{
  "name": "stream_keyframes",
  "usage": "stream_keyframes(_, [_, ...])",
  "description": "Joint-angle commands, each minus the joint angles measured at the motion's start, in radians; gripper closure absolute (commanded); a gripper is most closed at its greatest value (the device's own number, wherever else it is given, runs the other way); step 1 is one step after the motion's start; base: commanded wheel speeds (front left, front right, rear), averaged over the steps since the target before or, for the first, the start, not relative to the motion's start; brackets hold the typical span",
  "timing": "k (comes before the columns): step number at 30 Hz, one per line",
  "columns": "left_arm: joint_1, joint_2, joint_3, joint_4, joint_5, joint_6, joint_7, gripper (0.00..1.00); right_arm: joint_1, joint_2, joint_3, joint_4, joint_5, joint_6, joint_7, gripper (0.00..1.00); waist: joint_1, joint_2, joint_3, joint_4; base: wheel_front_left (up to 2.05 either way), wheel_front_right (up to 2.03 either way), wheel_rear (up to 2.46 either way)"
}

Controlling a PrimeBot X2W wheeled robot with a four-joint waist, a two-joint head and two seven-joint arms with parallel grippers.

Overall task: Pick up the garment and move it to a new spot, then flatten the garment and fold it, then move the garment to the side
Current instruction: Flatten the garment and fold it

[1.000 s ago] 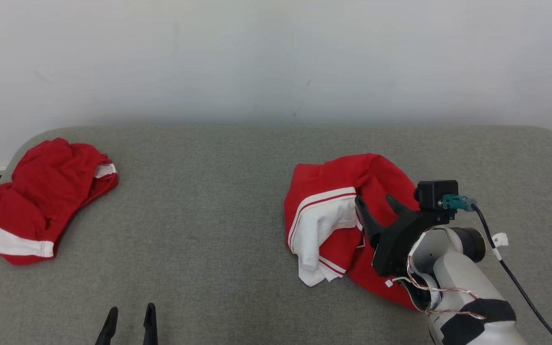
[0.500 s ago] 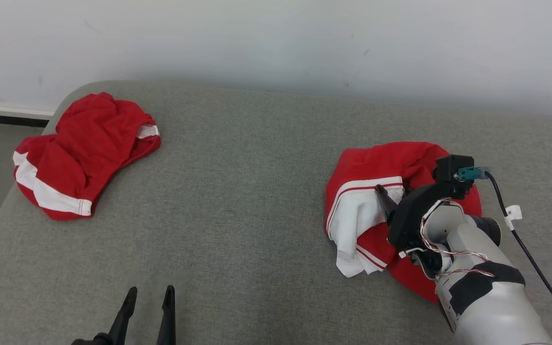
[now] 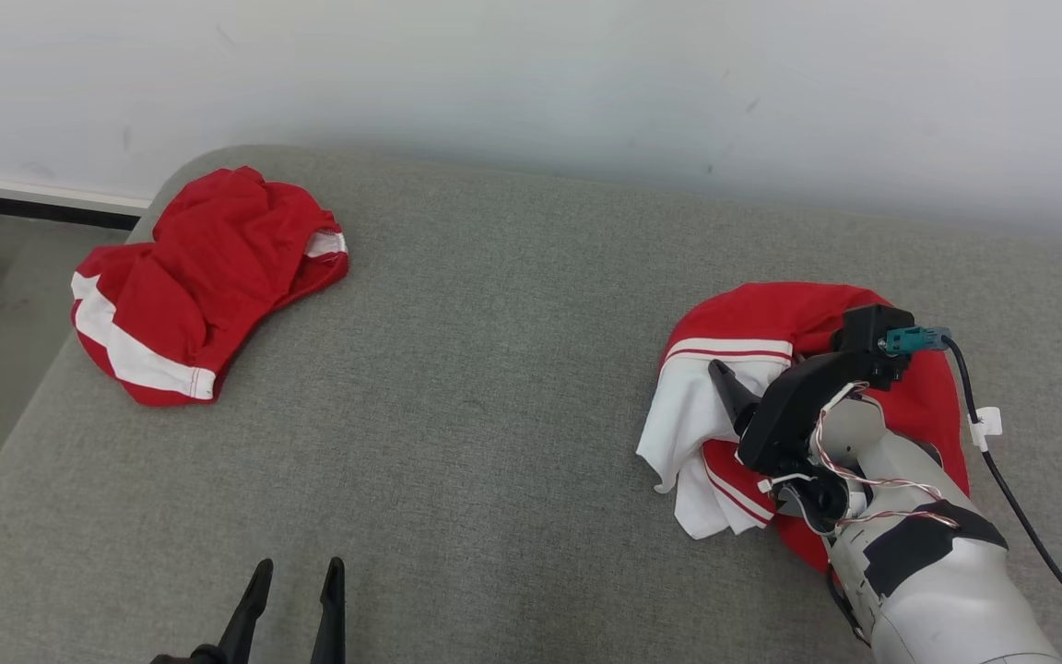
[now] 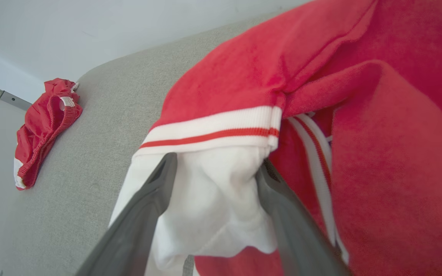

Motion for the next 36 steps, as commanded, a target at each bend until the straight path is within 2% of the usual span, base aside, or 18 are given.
stream_keyframes(1, [-0.002,0.003,-0.001,0.002,0.002,-0.002,-0.001,0.0,-0.011,0.0,0.005,0.005,0.007,0.001,-0.006,0.0,0.0,-0.0001,0.0,0.003,0.0,0.0,0.0])
stream_keyframes(4, [0.003,0.006,-0.006,0.007,0.004,-0.006,-0.001,0.0,-0.018,-0.001,0.016,0.019,0.018,0.001,-0.021,0.02,0.0,-0.0001,-0.001,0.012,0.0,0.0,0.0])
stream_keyframes(5, [0.005,0.006,-0.008,0.007,0.004,-0.005,-0.001,0.0,-0.021,-0.003,0.021,0.024,0.02,0.001,-0.028,0.23,0.0,-0.0001,-0.002,0.015,0.0,0.0,0.0])
stream_keyframes(6, [0.007,0.007,-0.008,0.008,0.004,-0.006,-0.001,0.0,-0.023,-0.004,0.028,0.026,0.02,0.001,-0.035,0.67,0.0,-0.0001,-0.002,0.016,0.0,0.0,0.0])
stream_keyframes(7, [0.009,0.008,-0.009,0.008,0.003,-0.007,-0.001,0.0,-0.027,-0.006,0.037,0.026,0.018,0.001,-0.046,1.0,0.0,-0.0001,-0.003,0.018,0.0,0.0,0.0])
stream_keyframes(13, [0.017,0.011,0.0,0.016,-0.001,-0.008,-0.001,0.0,-0.055,-0.007,0.106,-0.025,0.025,0.001,-0.128,1.0,0.0,-0.0001,-0.019,0.015,0.0,0.0,0.0])
stream_keyframes(17, [0.021,0.011,0.015,0.011,-0.005,-0.008,-0.001,0.0,-0.089,-0.004,0.173,-0.109,0.069,0.001,-0.147,1.0,0.0,-0.0001,-0.032,0.0,0.0,0.0,0.0])
stream_keyframes(27, [0.012,0.003,0.03,0.009,-0.006,-0.009,-0.001,0.0,-0.232,0.001,0.321,-0.349,0.292,0.001,-0.167,1.0,0.0,-0.0001,-0.052,-0.037,0.0,0.0,0.0])
stream_keyframes(33, [0.019,0.0,0.034,0.011,-0.004,-0.012,-0.001,0.0,-0.309,-0.002,0.334,-0.417,0.372,0.001,-0.302,1.0,0.0,-0.0001,-0.064,-0.045,0.0,0.0,0.0])
stream_keyframes(36, [0.025,0.0,0.041,0.011,-0.007,-0.013,-0.001,0.0,-0.284,-0.034,0.338,-0.395,0.391,0.001,-0.335,1.0,0.0,-0.0001,-0.069,-0.053,0.0,0.0,0.0])
